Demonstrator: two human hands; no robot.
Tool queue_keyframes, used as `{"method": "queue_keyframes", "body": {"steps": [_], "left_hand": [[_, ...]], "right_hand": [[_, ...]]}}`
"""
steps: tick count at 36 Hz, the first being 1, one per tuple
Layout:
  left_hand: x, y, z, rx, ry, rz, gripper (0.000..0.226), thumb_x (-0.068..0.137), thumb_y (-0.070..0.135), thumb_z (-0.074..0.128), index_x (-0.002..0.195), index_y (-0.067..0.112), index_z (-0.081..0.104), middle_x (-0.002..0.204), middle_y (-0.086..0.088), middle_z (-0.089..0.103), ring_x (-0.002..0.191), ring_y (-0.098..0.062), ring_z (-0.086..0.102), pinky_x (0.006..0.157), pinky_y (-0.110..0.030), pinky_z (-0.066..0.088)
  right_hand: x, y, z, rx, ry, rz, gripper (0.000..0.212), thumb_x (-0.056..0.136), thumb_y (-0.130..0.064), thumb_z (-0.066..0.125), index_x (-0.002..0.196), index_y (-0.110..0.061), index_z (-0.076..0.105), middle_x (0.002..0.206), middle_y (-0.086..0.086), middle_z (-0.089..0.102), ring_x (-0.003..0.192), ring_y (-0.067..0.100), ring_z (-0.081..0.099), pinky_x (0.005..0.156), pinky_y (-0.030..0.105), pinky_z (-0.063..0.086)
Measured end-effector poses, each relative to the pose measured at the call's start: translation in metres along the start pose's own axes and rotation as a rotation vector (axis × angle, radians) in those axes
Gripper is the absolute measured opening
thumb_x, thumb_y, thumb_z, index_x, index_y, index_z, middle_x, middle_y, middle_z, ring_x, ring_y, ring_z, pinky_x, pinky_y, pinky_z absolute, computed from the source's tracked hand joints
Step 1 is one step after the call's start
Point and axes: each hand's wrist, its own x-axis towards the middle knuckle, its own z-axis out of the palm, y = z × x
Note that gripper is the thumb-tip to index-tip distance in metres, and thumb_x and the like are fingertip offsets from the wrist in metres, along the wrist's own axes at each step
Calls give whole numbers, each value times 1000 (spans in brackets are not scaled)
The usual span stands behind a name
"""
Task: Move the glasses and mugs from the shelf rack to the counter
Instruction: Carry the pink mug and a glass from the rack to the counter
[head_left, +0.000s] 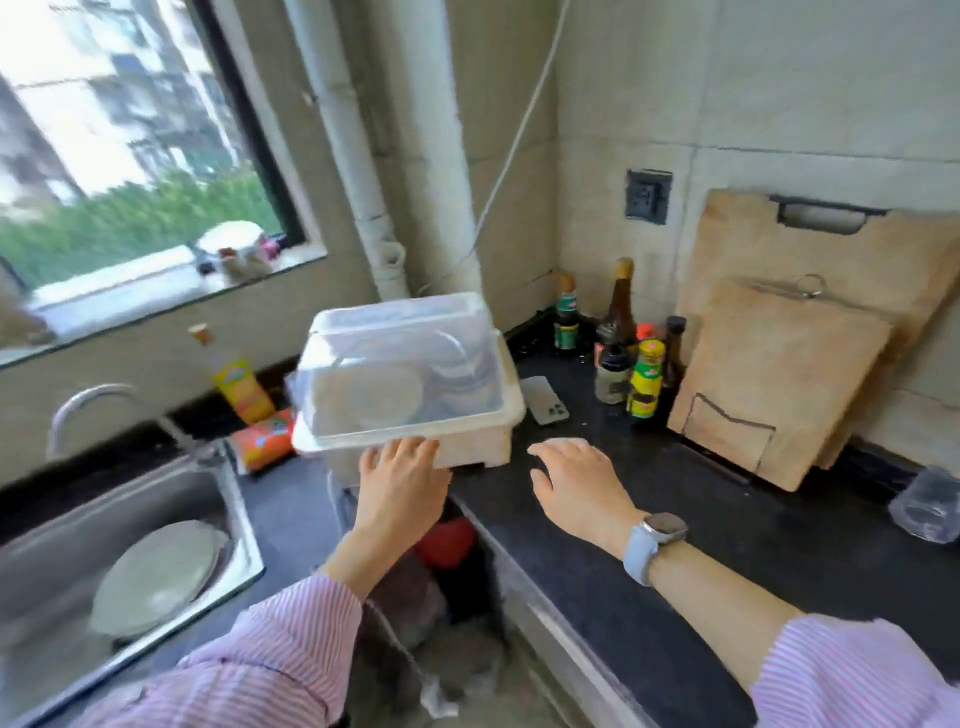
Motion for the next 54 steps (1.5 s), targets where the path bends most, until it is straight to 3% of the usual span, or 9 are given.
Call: {"method": "queue_keyframes", "body": {"steps": [7, 10, 15, 23, 33, 38, 44, 49, 54], "left_hand": [[-189, -203, -92, 67, 174, -366, 27, 82, 25, 57, 106, 13, 64, 106, -8, 68, 104, -31, 60, 90, -43, 43], [-275, -272, -125, 87, 192, -572, 31, 84, 23, 57, 112, 11, 62, 114, -10, 66, 109, -31, 58, 94, -42, 43], [-398, -352, -168, 139, 264, -892, 30, 86, 26, 54, 114, 15, 61, 114, -9, 65, 110, -28, 55, 94, -38, 39], [-513, -451, -222, 206, 393, -1149, 29, 87, 24, 53, 113, 14, 62, 118, -5, 64, 115, -25, 53, 101, -38, 36], [-519, -627, -309, 265, 462, -1204, 32, 91, 25, 48, 119, 13, 58, 123, -9, 61, 117, -28, 52, 98, -42, 37], [-497, -711, -362, 247, 515, -1142, 31, 91, 24, 49, 117, 10, 57, 120, -10, 61, 105, -30, 58, 93, -43, 44], [-471, -797, -421, 247, 640, -1059, 29, 91, 20, 49, 116, 9, 59, 120, -12, 61, 108, -31, 57, 95, -46, 45], [-447, -868, -462, 268, 717, -958, 28, 91, 23, 49, 115, 11, 58, 118, -13, 62, 103, -29, 59, 82, -37, 47], [-419, -935, -488, 236, 752, -866, 30, 90, 22, 49, 116, 8, 58, 119, -15, 61, 105, -32, 58, 89, -44, 48]], "right_hand": [[-22, -249, 64, 19, -111, -439, 37, 94, -26, 39, 129, -16, 46, 136, 7, 49, 128, 25, 41, 104, 38, 34], [-37, -346, 90, 4, -176, -604, 38, 95, -27, 39, 130, -15, 46, 135, 9, 50, 126, 27, 42, 103, 40, 37], [-74, -485, 133, 53, -227, -866, 34, 94, -26, 40, 123, -15, 53, 129, 6, 55, 123, 26, 44, 102, 39, 36], [-115, -666, 186, 80, -354, -1141, 35, 95, -26, 39, 126, -15, 51, 133, 7, 52, 126, 27, 40, 103, 41, 35], [-67, -874, 222, 161, -341, -1273, 34, 92, -28, 40, 119, -15, 55, 125, 9, 57, 118, 29, 47, 97, 46, 42], [-30, -970, 219, 239, -304, -1278, 31, 93, -25, 40, 113, -9, 58, 118, 13, 60, 111, 31, 52, 94, 46, 44], [2, -1061, 208, 339, -243, -1272, 29, 93, -18, 42, 113, -6, 60, 116, 14, 62, 106, 30, 55, 91, 43, 47], [29, -1126, 202, 363, -134, -1251, 28, 94, -18, 42, 112, -5, 58, 116, 12, 61, 106, 27, 55, 93, 40, 47], [52, -1179, 201, 317, -39, -1193, 28, 94, -19, 40, 114, -4, 54, 116, 15, 59, 103, 28, 55, 88, 42, 48]]}}
